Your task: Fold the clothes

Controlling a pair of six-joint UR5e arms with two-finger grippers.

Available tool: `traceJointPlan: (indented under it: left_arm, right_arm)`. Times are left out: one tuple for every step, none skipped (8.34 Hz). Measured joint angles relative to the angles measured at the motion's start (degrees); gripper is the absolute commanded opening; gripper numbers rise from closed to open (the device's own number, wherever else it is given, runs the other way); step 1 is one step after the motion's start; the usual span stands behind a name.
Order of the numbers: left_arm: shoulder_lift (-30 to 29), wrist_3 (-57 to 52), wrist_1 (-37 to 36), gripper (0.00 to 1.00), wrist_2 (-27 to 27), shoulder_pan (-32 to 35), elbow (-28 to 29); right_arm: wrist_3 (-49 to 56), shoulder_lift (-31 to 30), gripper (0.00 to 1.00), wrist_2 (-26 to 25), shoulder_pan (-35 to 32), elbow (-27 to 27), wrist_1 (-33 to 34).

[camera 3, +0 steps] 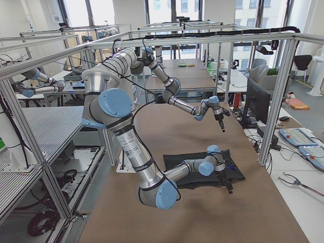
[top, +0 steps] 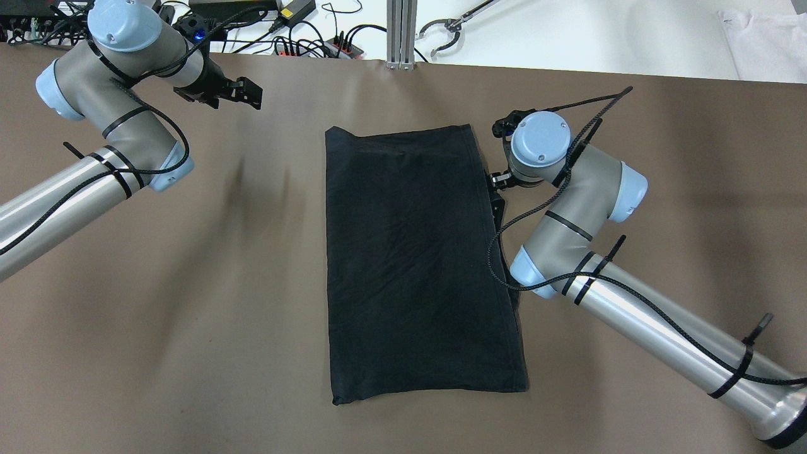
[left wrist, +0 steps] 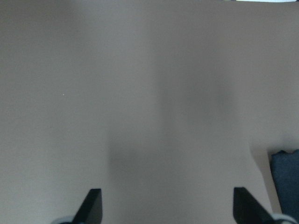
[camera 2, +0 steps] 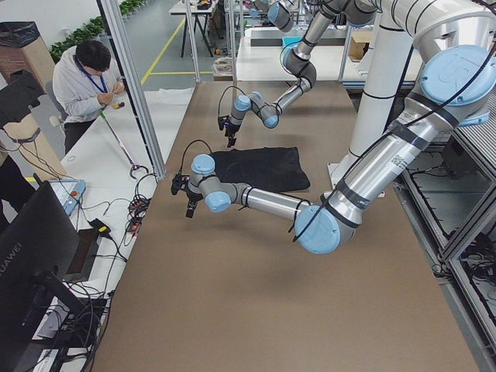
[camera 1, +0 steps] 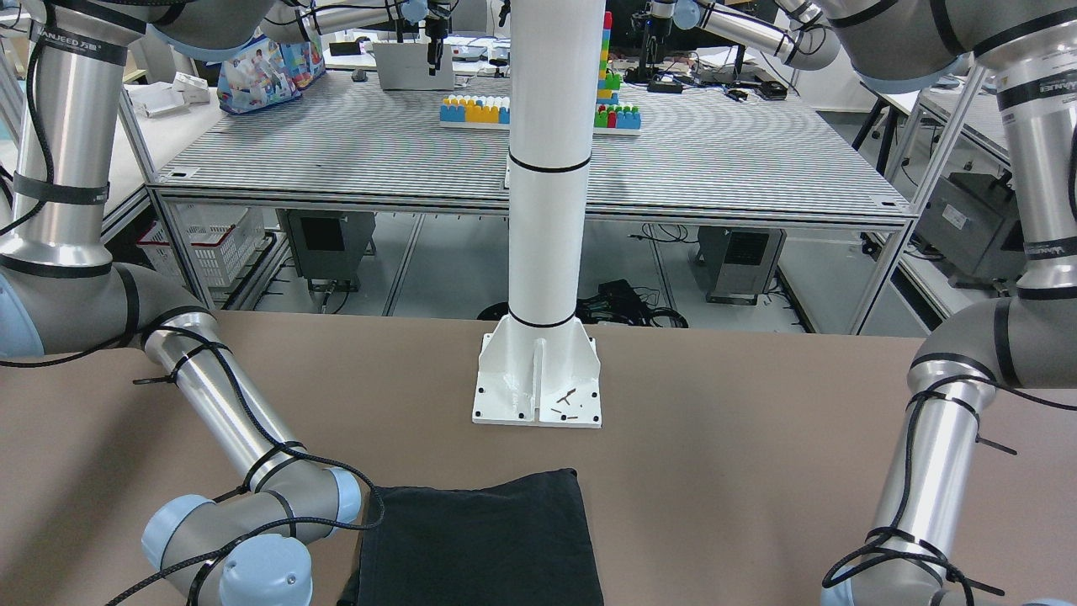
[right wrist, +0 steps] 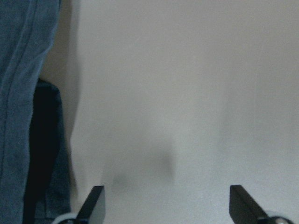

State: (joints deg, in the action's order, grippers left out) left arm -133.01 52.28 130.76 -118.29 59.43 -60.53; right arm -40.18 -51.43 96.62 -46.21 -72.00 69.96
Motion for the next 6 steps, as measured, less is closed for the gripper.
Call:
traceJointPlan:
  left_arm:
    - [1.3,1.4,0.0,1.0,-0.3,-0.1,-2.4]
    - [3.6,3.9,0.0,1.0,-1.0,-1.1,-5.9]
    - [7.0,7.0,0.1,1.0,-1.2,-3.1,-10.8]
    - [10.8,10.6,0.1,1.0,-0.7,-5.4,-16.3]
    - [14.7,15.2,0.2,1.0,0.6,-8.2,-22.2]
    - [17.8,19.9,0.2,1.0,2.6,-11.4,-26.9]
  right_arm:
    - [-1.2,0.2,0.94,1.0,-0.1,-0.2,-0.9]
    - [-3.9,1.0,0.94,1.8,-0.1,-0.6,-1.4]
    - [-7.0,1.7,0.94,2.2,0.1,-1.3,-1.6]
    - [-9.9,2.1,0.94,2.4,0.2,-2.5,-1.7]
    - [-12.2,2.3,0.94,2.5,0.5,-3.9,-1.7]
    - [-13.3,2.4,0.94,2.5,0.7,-4.8,-1.7]
